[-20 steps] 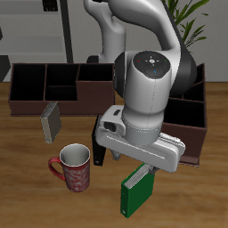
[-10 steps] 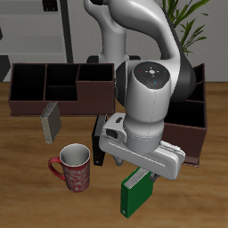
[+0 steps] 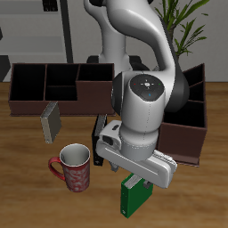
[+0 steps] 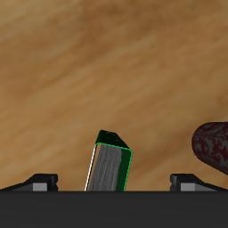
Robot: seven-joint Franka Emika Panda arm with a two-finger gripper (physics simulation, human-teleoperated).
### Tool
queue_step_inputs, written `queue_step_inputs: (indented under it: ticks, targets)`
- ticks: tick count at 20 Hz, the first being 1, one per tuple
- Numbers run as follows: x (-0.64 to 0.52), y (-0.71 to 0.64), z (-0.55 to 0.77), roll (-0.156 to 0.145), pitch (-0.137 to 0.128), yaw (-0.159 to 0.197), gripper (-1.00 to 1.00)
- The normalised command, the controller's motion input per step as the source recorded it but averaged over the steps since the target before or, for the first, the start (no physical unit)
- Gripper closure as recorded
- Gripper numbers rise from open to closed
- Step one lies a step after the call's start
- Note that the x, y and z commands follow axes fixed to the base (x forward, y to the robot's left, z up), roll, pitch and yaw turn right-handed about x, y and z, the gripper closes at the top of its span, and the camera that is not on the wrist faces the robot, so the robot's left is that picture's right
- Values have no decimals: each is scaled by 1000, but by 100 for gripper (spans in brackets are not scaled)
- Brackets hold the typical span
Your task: Place the green book into the back desk caddy's back compartment
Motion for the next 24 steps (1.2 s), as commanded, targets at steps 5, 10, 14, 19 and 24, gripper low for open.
queue_step_inputs:
  ticks: [5, 10, 14, 19, 24]
  targets:
    - [-6, 55, -346, 15, 22, 11, -100]
    - [-11, 50, -313, 30, 34, -44, 100]
    - [2, -74, -72, -3, 12, -4, 100]
    - [-51, -226, 153, -14, -2, 2, 100]
    - [-192, -166, 429, -5, -19, 54, 100]
